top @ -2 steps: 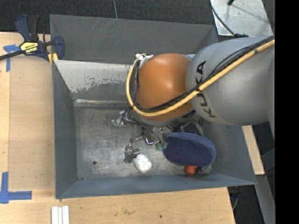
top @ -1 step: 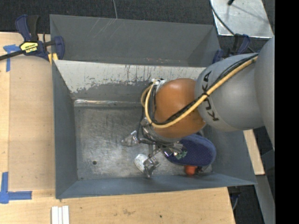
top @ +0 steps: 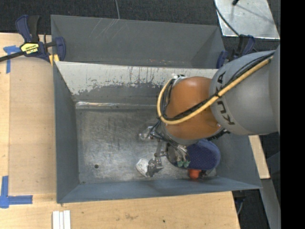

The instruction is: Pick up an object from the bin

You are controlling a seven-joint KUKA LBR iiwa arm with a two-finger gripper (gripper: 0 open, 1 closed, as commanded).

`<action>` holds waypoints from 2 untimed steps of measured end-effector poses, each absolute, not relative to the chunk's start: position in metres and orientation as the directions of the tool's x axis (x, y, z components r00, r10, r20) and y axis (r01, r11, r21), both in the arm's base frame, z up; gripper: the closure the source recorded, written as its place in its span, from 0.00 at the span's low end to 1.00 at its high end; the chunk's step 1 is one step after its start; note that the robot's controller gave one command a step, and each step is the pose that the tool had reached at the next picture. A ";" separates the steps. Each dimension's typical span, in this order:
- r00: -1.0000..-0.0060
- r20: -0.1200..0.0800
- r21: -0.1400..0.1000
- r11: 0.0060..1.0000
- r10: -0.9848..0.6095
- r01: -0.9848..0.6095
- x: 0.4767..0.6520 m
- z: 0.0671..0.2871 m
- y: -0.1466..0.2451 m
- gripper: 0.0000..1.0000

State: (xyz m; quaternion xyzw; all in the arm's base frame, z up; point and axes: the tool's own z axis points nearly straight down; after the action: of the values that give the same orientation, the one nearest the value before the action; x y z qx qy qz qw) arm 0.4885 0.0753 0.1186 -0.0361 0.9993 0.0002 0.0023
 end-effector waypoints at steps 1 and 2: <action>-0.980 -0.009 0.003 0.980 0.200 0.200 0.513 0.261 0.083 0.00; -0.958 0.001 -0.004 0.958 0.288 0.288 0.482 0.208 -0.032 0.00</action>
Offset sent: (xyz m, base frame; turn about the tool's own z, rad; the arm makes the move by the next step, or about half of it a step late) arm 0.0219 0.0080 0.1384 0.2745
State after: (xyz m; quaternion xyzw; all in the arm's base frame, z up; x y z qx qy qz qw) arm 0.4822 -0.0316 0.2082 0.1457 0.9893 -0.0020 -0.0006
